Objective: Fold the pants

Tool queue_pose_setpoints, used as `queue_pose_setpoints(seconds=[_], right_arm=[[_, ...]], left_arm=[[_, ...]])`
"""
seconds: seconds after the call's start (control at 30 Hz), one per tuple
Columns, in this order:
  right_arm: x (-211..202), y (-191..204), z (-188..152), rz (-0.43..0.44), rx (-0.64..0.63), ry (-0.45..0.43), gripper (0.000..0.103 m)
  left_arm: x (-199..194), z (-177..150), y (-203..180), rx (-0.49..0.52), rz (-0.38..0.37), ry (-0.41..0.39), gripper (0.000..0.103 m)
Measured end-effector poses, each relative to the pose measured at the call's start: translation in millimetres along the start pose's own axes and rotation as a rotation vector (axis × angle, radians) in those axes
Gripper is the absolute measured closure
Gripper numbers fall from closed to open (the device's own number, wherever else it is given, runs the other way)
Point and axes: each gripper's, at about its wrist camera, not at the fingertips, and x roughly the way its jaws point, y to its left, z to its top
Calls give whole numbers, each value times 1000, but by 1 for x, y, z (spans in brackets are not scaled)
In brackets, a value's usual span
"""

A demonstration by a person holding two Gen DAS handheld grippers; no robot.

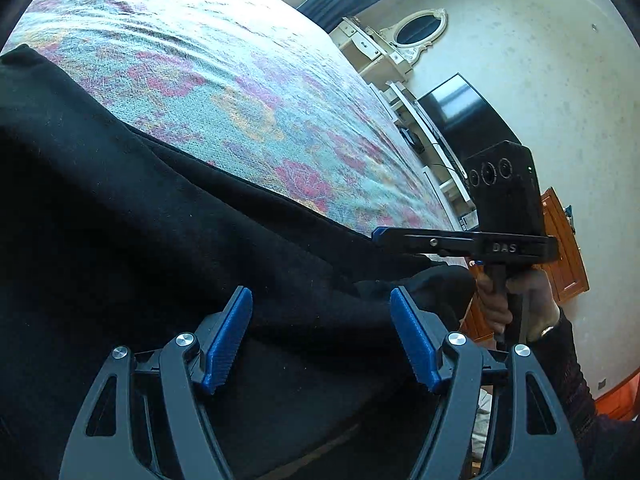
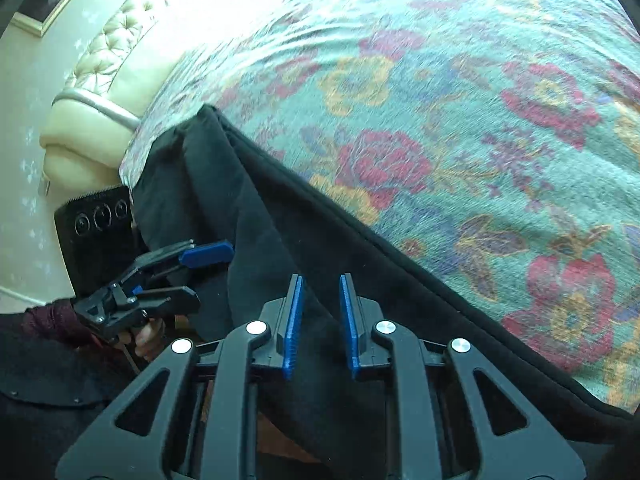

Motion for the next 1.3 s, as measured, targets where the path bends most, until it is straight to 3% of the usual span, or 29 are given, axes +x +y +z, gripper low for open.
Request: queue_pose_setpoints(seconds=[0.07,0.2,0.3,0.37,0.5,0.67,0.8,0.83,0.9,0.93,0.97,1.03,1.13,1.23,1.3], right_arm=[[15,5,0,-36,-40,59,83],[24,13,-2,-60,-81,90,84],[28,24,-2,-90,-130,122,94],[26,29,-4,-124,-142,115,99],[8,39,4,-215,-160,31,100],[-5,39,25,-391,-181,-61,100],[21,27,31,-423,-165,26,99],[19,23,31,-423,-153,2,97],[-5,9,26,-358,-42,-90,89],[-25,0,20,-339,29,-166,77],[-48,-10,10,-328,105,-254,59],[-97,-34,-25,-317,274,-433,45],[-152,-76,-90,-352,550,-605,45],[-178,-110,-158,-448,774,-656,45],[-180,-129,-196,-438,894,-661,44]], left_arm=[[1,2,0,-6,-7,-3,33],[-2,-4,-1,-4,-9,-4,33],[-6,-6,0,1,-7,-6,33],[-8,-5,-1,4,-7,-8,33],[-19,-5,-5,28,-8,-28,33],[-42,-2,-10,108,39,-90,28],[-48,-3,-3,132,64,-91,28],[-47,-4,1,122,69,-80,28],[-47,-6,9,91,61,-51,28],[-47,-8,13,82,61,-36,28],[-48,-11,16,83,67,-23,28],[-50,-17,22,107,78,2,28],[-57,-24,22,174,84,17,28],[-59,-30,22,229,93,32,28],[-61,-33,23,236,92,30,28]])
